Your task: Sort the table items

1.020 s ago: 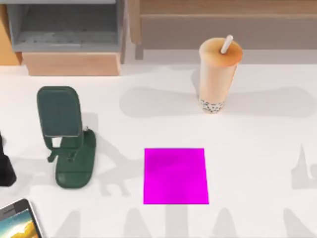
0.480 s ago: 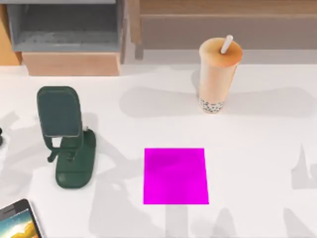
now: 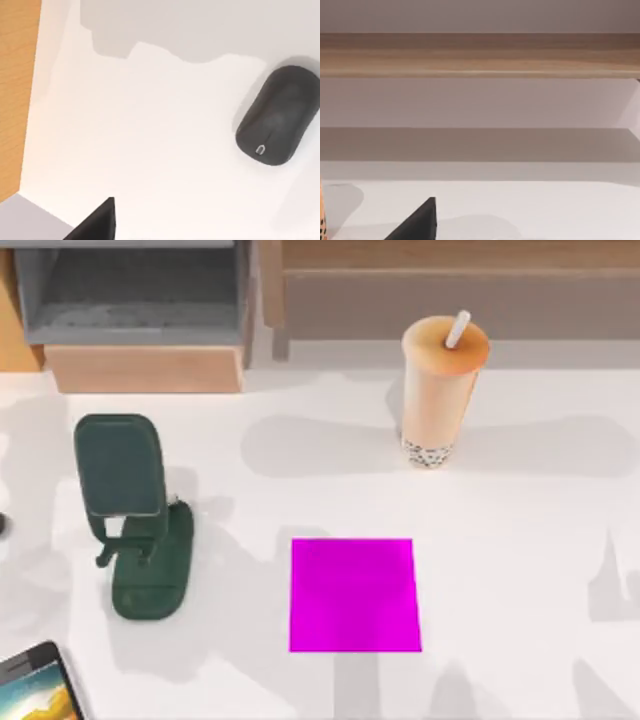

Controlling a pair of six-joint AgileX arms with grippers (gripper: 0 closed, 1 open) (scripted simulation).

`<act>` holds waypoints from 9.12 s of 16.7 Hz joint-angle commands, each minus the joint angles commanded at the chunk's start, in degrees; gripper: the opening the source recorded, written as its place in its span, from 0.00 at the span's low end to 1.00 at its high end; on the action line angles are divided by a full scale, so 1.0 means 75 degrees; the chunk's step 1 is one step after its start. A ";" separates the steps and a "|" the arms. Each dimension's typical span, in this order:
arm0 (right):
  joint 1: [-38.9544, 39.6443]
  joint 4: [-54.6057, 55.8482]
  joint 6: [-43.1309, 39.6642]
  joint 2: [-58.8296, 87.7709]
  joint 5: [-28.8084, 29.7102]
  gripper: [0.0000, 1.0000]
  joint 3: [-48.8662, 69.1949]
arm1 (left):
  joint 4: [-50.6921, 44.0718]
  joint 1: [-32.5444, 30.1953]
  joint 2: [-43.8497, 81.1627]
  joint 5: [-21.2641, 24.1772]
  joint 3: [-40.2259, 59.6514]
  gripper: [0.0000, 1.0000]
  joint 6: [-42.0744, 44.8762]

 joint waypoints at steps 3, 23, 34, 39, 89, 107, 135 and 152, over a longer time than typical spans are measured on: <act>0.0000 0.0000 0.0000 0.0000 0.0000 1.00 0.0000 | -0.1025 0.0304 0.1720 0.0052 0.1205 1.00 0.1593; 0.0000 0.0000 0.0000 0.0000 0.0000 1.00 0.0000 | 0.0105 0.0609 0.4251 0.0194 0.1013 1.00 0.3230; 0.0000 0.0000 0.0000 0.0000 0.0000 1.00 0.0000 | 0.0364 0.0616 0.4366 0.0195 0.0810 0.62 0.3239; 0.0000 0.0000 0.0000 0.0000 0.0000 1.00 0.0000 | 0.0364 0.0616 0.4366 0.0195 0.0810 0.25 0.3239; 0.0000 0.0000 0.0000 0.0000 0.0000 1.00 0.0000 | -0.1196 -0.7087 0.4548 0.0511 0.2991 0.00 0.7050; 0.0000 0.0000 0.0000 0.0000 0.0000 1.00 0.0000 | -0.0895 -0.7301 0.5151 0.0170 0.2833 0.08 0.7084; 0.0000 0.0000 0.0000 0.0000 0.0000 1.00 0.0000 | -0.1082 -0.7307 0.4550 -0.0028 0.2461 1.00 0.5629; 0.0000 0.0000 0.0000 0.0000 0.0000 1.00 0.0000 | -0.1856 -0.6592 -0.0235 -0.0936 -0.1101 1.00 -0.7364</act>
